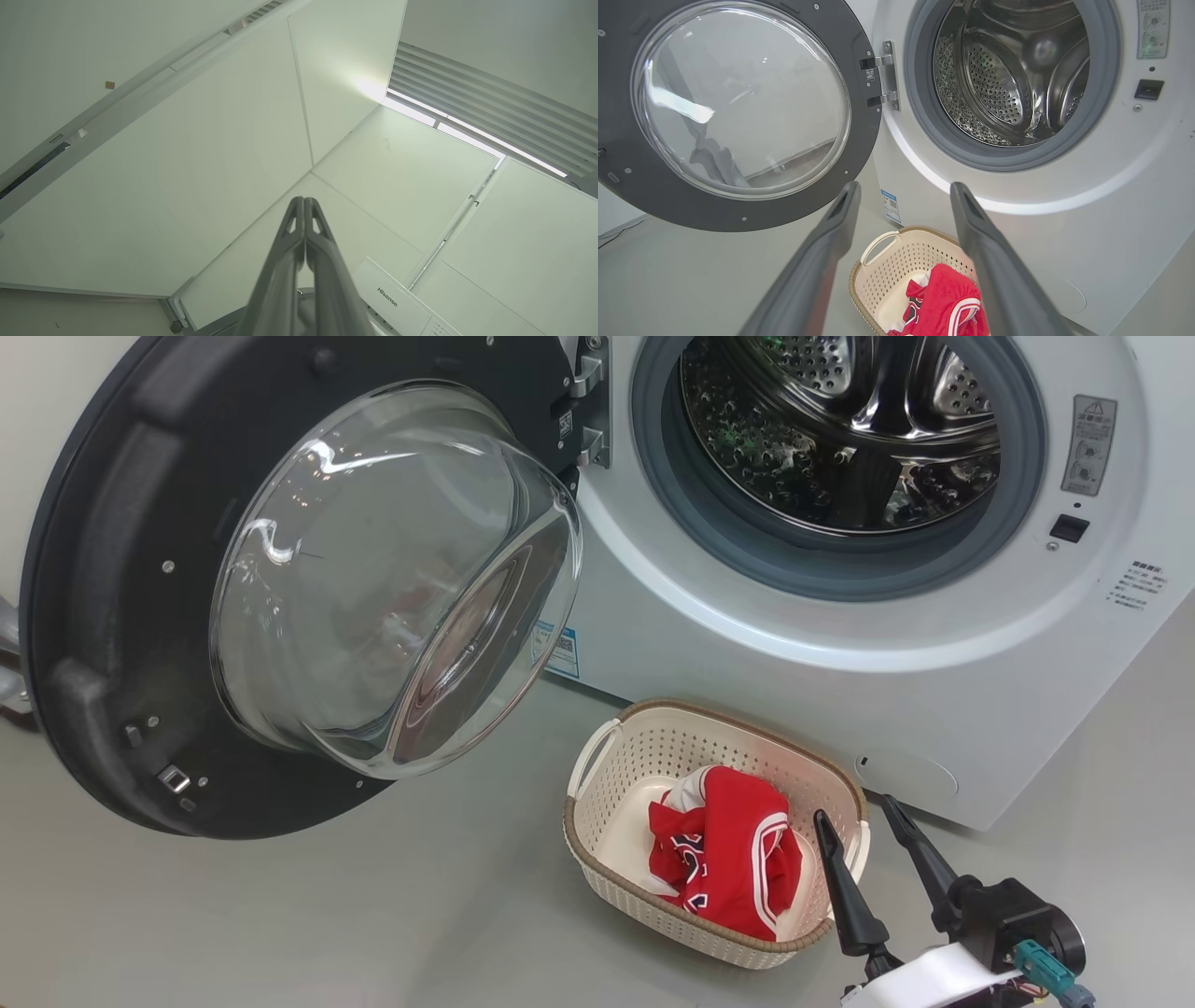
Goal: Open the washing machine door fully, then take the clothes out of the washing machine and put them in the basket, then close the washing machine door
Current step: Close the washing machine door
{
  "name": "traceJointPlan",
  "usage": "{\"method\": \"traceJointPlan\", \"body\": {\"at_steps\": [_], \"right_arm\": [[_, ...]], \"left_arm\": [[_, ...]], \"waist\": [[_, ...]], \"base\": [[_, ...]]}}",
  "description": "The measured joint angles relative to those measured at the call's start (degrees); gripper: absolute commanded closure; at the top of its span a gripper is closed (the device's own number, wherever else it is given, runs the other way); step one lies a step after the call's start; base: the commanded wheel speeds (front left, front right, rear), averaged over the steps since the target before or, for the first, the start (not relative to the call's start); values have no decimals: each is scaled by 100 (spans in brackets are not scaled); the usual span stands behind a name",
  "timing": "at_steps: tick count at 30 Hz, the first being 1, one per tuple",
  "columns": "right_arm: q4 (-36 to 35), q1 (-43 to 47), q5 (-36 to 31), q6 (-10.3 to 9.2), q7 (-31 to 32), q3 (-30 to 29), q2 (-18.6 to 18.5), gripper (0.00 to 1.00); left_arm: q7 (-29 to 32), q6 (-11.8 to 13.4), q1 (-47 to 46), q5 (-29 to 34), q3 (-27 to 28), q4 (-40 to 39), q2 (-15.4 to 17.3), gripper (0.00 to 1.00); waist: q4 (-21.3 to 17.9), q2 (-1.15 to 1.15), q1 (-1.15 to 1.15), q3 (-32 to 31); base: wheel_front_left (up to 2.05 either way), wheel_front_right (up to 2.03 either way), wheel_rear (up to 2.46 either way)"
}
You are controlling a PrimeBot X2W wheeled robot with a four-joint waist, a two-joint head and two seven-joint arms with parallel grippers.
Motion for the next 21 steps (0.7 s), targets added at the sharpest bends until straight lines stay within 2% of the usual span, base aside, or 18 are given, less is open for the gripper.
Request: {"method": "traceJointPlan", "body": {"at_steps": [5,9,15,21], "right_arm": [[2,-27,-9,3,0,0,-21,0],[2,-28,-27,51,0,11,-33,0],[7,-66,-51,52,0,22,-115,0],[25,-142,-60,103,0,112,-119,0]], "left_arm": [[287,152,-230,-634,428,583,296,100],[631,286,-376,-1043,548,1152,516,100],[1259,474,-558,-1550,366,1974,728,100],[1771,587,-636,-1742,253,2598,945,100]], "waist": [[2,0,0,39],[-5,0,0,81],[-27,0,0,158],[-87,0,0,201]], "base": [[0,0,0],[0,0,0],[0,0,0],[0,0,0]]}}
